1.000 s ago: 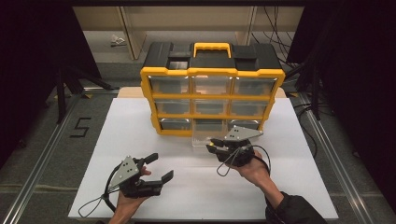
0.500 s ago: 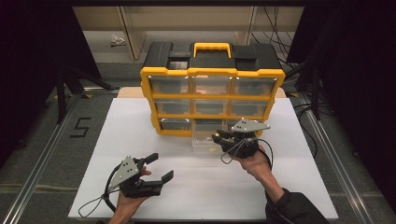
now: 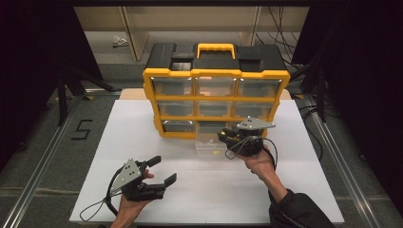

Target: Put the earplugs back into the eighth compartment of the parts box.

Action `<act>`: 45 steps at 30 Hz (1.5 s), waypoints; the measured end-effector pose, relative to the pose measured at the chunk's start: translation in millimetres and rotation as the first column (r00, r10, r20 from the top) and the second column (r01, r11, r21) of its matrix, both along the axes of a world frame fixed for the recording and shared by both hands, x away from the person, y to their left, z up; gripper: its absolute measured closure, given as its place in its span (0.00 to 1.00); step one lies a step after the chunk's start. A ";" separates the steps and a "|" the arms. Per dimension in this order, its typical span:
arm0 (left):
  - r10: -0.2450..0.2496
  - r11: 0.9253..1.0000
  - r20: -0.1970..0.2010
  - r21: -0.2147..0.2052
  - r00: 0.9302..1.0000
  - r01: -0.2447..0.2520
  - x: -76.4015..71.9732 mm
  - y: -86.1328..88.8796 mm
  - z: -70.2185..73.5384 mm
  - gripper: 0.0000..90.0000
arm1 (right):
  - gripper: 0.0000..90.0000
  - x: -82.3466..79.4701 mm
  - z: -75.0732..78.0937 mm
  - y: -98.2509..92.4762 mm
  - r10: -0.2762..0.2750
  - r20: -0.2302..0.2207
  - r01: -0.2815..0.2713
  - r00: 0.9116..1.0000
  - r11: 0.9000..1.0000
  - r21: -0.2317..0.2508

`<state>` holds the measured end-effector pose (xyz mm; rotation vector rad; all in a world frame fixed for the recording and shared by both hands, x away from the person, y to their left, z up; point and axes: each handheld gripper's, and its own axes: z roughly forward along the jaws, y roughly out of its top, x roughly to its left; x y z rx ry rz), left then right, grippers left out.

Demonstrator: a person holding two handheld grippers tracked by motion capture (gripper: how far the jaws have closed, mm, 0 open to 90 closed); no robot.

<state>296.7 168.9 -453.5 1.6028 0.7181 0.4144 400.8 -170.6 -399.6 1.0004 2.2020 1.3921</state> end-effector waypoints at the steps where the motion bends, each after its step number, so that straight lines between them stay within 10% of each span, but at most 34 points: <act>1: 0.000 1.000 0.000 0.000 1.000 0.000 0.0 0.0 0.0 0.18 | 0.77 0.6 -0.2 -0.1 -0.003 -0.006 0.003 1.000 1.000 0.001; 21: 0.000 1.000 -0.002 0.000 1.000 0.000 0.0 0.2 0.1 0.18 | 0.60 7.9 -3.9 0.3 0.000 -0.037 0.001 0.999 1.000 0.014; 45: -0.001 1.000 -0.004 -0.014 1.000 0.001 -0.3 1.0 0.7 0.18 | 0.48 -19.4 13.4 2.6 0.051 0.015 -0.052 0.999 0.995 0.089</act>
